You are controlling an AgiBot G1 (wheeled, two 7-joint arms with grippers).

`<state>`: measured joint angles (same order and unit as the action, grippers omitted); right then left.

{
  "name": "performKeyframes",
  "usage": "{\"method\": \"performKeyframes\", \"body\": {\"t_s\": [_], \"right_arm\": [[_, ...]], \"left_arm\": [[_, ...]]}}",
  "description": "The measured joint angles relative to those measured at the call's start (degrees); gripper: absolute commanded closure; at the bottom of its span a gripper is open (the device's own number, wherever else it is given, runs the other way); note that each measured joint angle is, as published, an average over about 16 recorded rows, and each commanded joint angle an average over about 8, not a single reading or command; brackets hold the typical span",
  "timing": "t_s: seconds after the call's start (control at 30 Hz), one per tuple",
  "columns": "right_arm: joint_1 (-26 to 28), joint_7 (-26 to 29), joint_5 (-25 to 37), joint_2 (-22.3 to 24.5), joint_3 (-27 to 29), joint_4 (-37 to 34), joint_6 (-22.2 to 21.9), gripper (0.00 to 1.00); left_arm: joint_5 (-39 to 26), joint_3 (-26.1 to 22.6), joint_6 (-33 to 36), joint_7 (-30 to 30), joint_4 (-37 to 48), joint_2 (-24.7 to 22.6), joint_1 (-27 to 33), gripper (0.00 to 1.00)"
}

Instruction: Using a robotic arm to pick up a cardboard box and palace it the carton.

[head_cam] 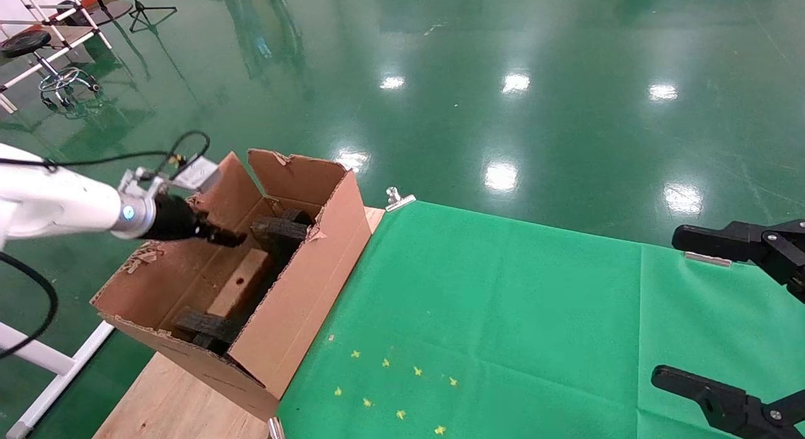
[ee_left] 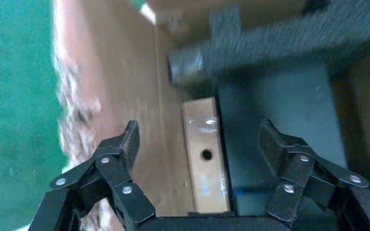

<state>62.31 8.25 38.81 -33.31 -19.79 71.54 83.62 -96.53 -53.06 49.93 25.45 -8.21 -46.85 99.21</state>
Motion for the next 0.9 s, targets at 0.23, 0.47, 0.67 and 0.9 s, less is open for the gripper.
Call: {"method": "performKeyframes", "body": {"t_s": [0.23, 0.47, 0.67, 0.9], "right_arm": [[0.00, 0.00, 0.00, 0.00, 0.00, 0.00, 0.00, 0.00], [-0.01, 0.00, -0.01, 0.01, 0.00, -0.01, -0.01, 0.00], [-0.01, -0.01, -0.02, 0.02, 0.00, -0.02, -0.01, 0.00], [-0.01, -0.01, -0.02, 0.02, 0.00, -0.02, -0.01, 0.00]], "left_arm": [[3.50, 2.16, 3.78, -1.61, -9.34, 4.35, 0.76, 0.00], [5.51, 3.31, 6.51, -1.84, -16.05, 7.15, 0.77, 0.00], [7.28, 4.46, 7.98, -2.26, -19.15, 7.86, -0.45, 0.00], [11.28, 7.23, 10.28, -3.32, -22.80, 8.11, -3.65, 0.00]]}}
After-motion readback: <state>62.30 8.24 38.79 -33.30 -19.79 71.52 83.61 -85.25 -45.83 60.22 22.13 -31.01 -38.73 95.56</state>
